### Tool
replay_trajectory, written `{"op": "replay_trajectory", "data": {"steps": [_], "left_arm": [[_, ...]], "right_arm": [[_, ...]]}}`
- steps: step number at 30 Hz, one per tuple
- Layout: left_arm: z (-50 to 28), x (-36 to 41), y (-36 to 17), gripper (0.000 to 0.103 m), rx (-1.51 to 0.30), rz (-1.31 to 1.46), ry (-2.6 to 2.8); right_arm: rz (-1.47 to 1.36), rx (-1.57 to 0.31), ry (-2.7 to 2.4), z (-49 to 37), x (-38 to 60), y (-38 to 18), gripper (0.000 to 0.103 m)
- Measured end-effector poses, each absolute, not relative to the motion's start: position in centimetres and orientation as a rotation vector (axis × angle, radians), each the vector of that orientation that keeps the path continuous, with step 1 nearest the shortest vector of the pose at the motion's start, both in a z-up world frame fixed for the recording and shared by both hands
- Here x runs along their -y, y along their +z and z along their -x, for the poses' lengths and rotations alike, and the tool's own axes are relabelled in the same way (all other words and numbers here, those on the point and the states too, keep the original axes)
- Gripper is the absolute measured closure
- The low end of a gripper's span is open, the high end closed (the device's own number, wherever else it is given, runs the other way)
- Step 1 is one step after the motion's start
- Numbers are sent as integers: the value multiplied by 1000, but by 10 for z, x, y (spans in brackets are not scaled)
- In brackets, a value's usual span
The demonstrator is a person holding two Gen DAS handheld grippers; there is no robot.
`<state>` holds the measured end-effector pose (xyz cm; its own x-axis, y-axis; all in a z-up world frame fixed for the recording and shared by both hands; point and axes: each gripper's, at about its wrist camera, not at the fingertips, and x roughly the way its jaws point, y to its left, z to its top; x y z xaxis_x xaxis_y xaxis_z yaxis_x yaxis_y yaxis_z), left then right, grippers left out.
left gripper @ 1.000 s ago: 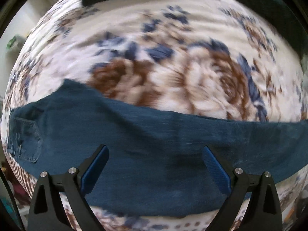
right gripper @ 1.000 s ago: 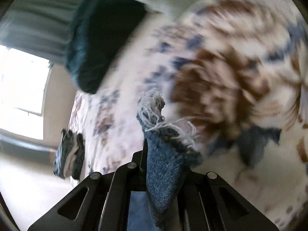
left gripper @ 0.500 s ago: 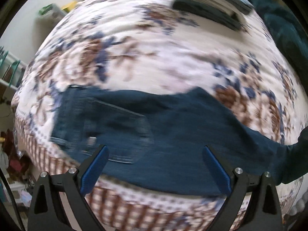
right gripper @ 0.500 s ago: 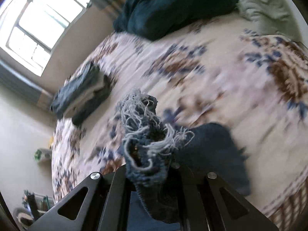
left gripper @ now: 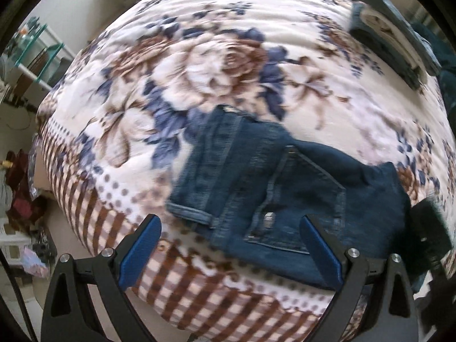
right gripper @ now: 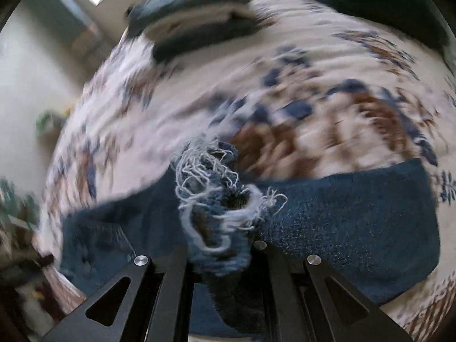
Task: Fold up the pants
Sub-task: 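Grasp the frayed jeans hem with the right gripper and lift it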
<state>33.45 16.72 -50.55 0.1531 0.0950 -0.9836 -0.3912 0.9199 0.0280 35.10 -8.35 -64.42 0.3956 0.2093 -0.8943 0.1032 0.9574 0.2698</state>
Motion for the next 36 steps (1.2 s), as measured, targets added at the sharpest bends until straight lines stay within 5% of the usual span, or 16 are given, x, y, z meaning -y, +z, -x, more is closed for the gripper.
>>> {"op": "replay_trajectory", "data": {"steps": [5,8,10,22,26,32,36], "left_arm": [[-327,-186,-512,4,-1391,280,380],[-328,-189,-514,4,-1394,292,380],[-332,-184,-515,4,-1396,312,361],[-402,-13,-576,4,-1600,373,-108],[-406,36,-608,30,-1660,81,-99],[-374,37,-608,28,-1574,-166,-151],[-365,33,-599,27,-1581,-209,-149]], "right_arm": [[-136,-1295,76,-347,31,-685,87],[-118,-1375,135,-350,16,-690,61],[-187,-1402,240,-349,13,-679,35],[-526,-1389,-200,-310,215,-643,35],[-515,-1425,-336,-301,276,-660,35],[-349,-1538,-342,-294,309,-697,35],[-484,-1544,-349,-284,337,-700,35]]}}
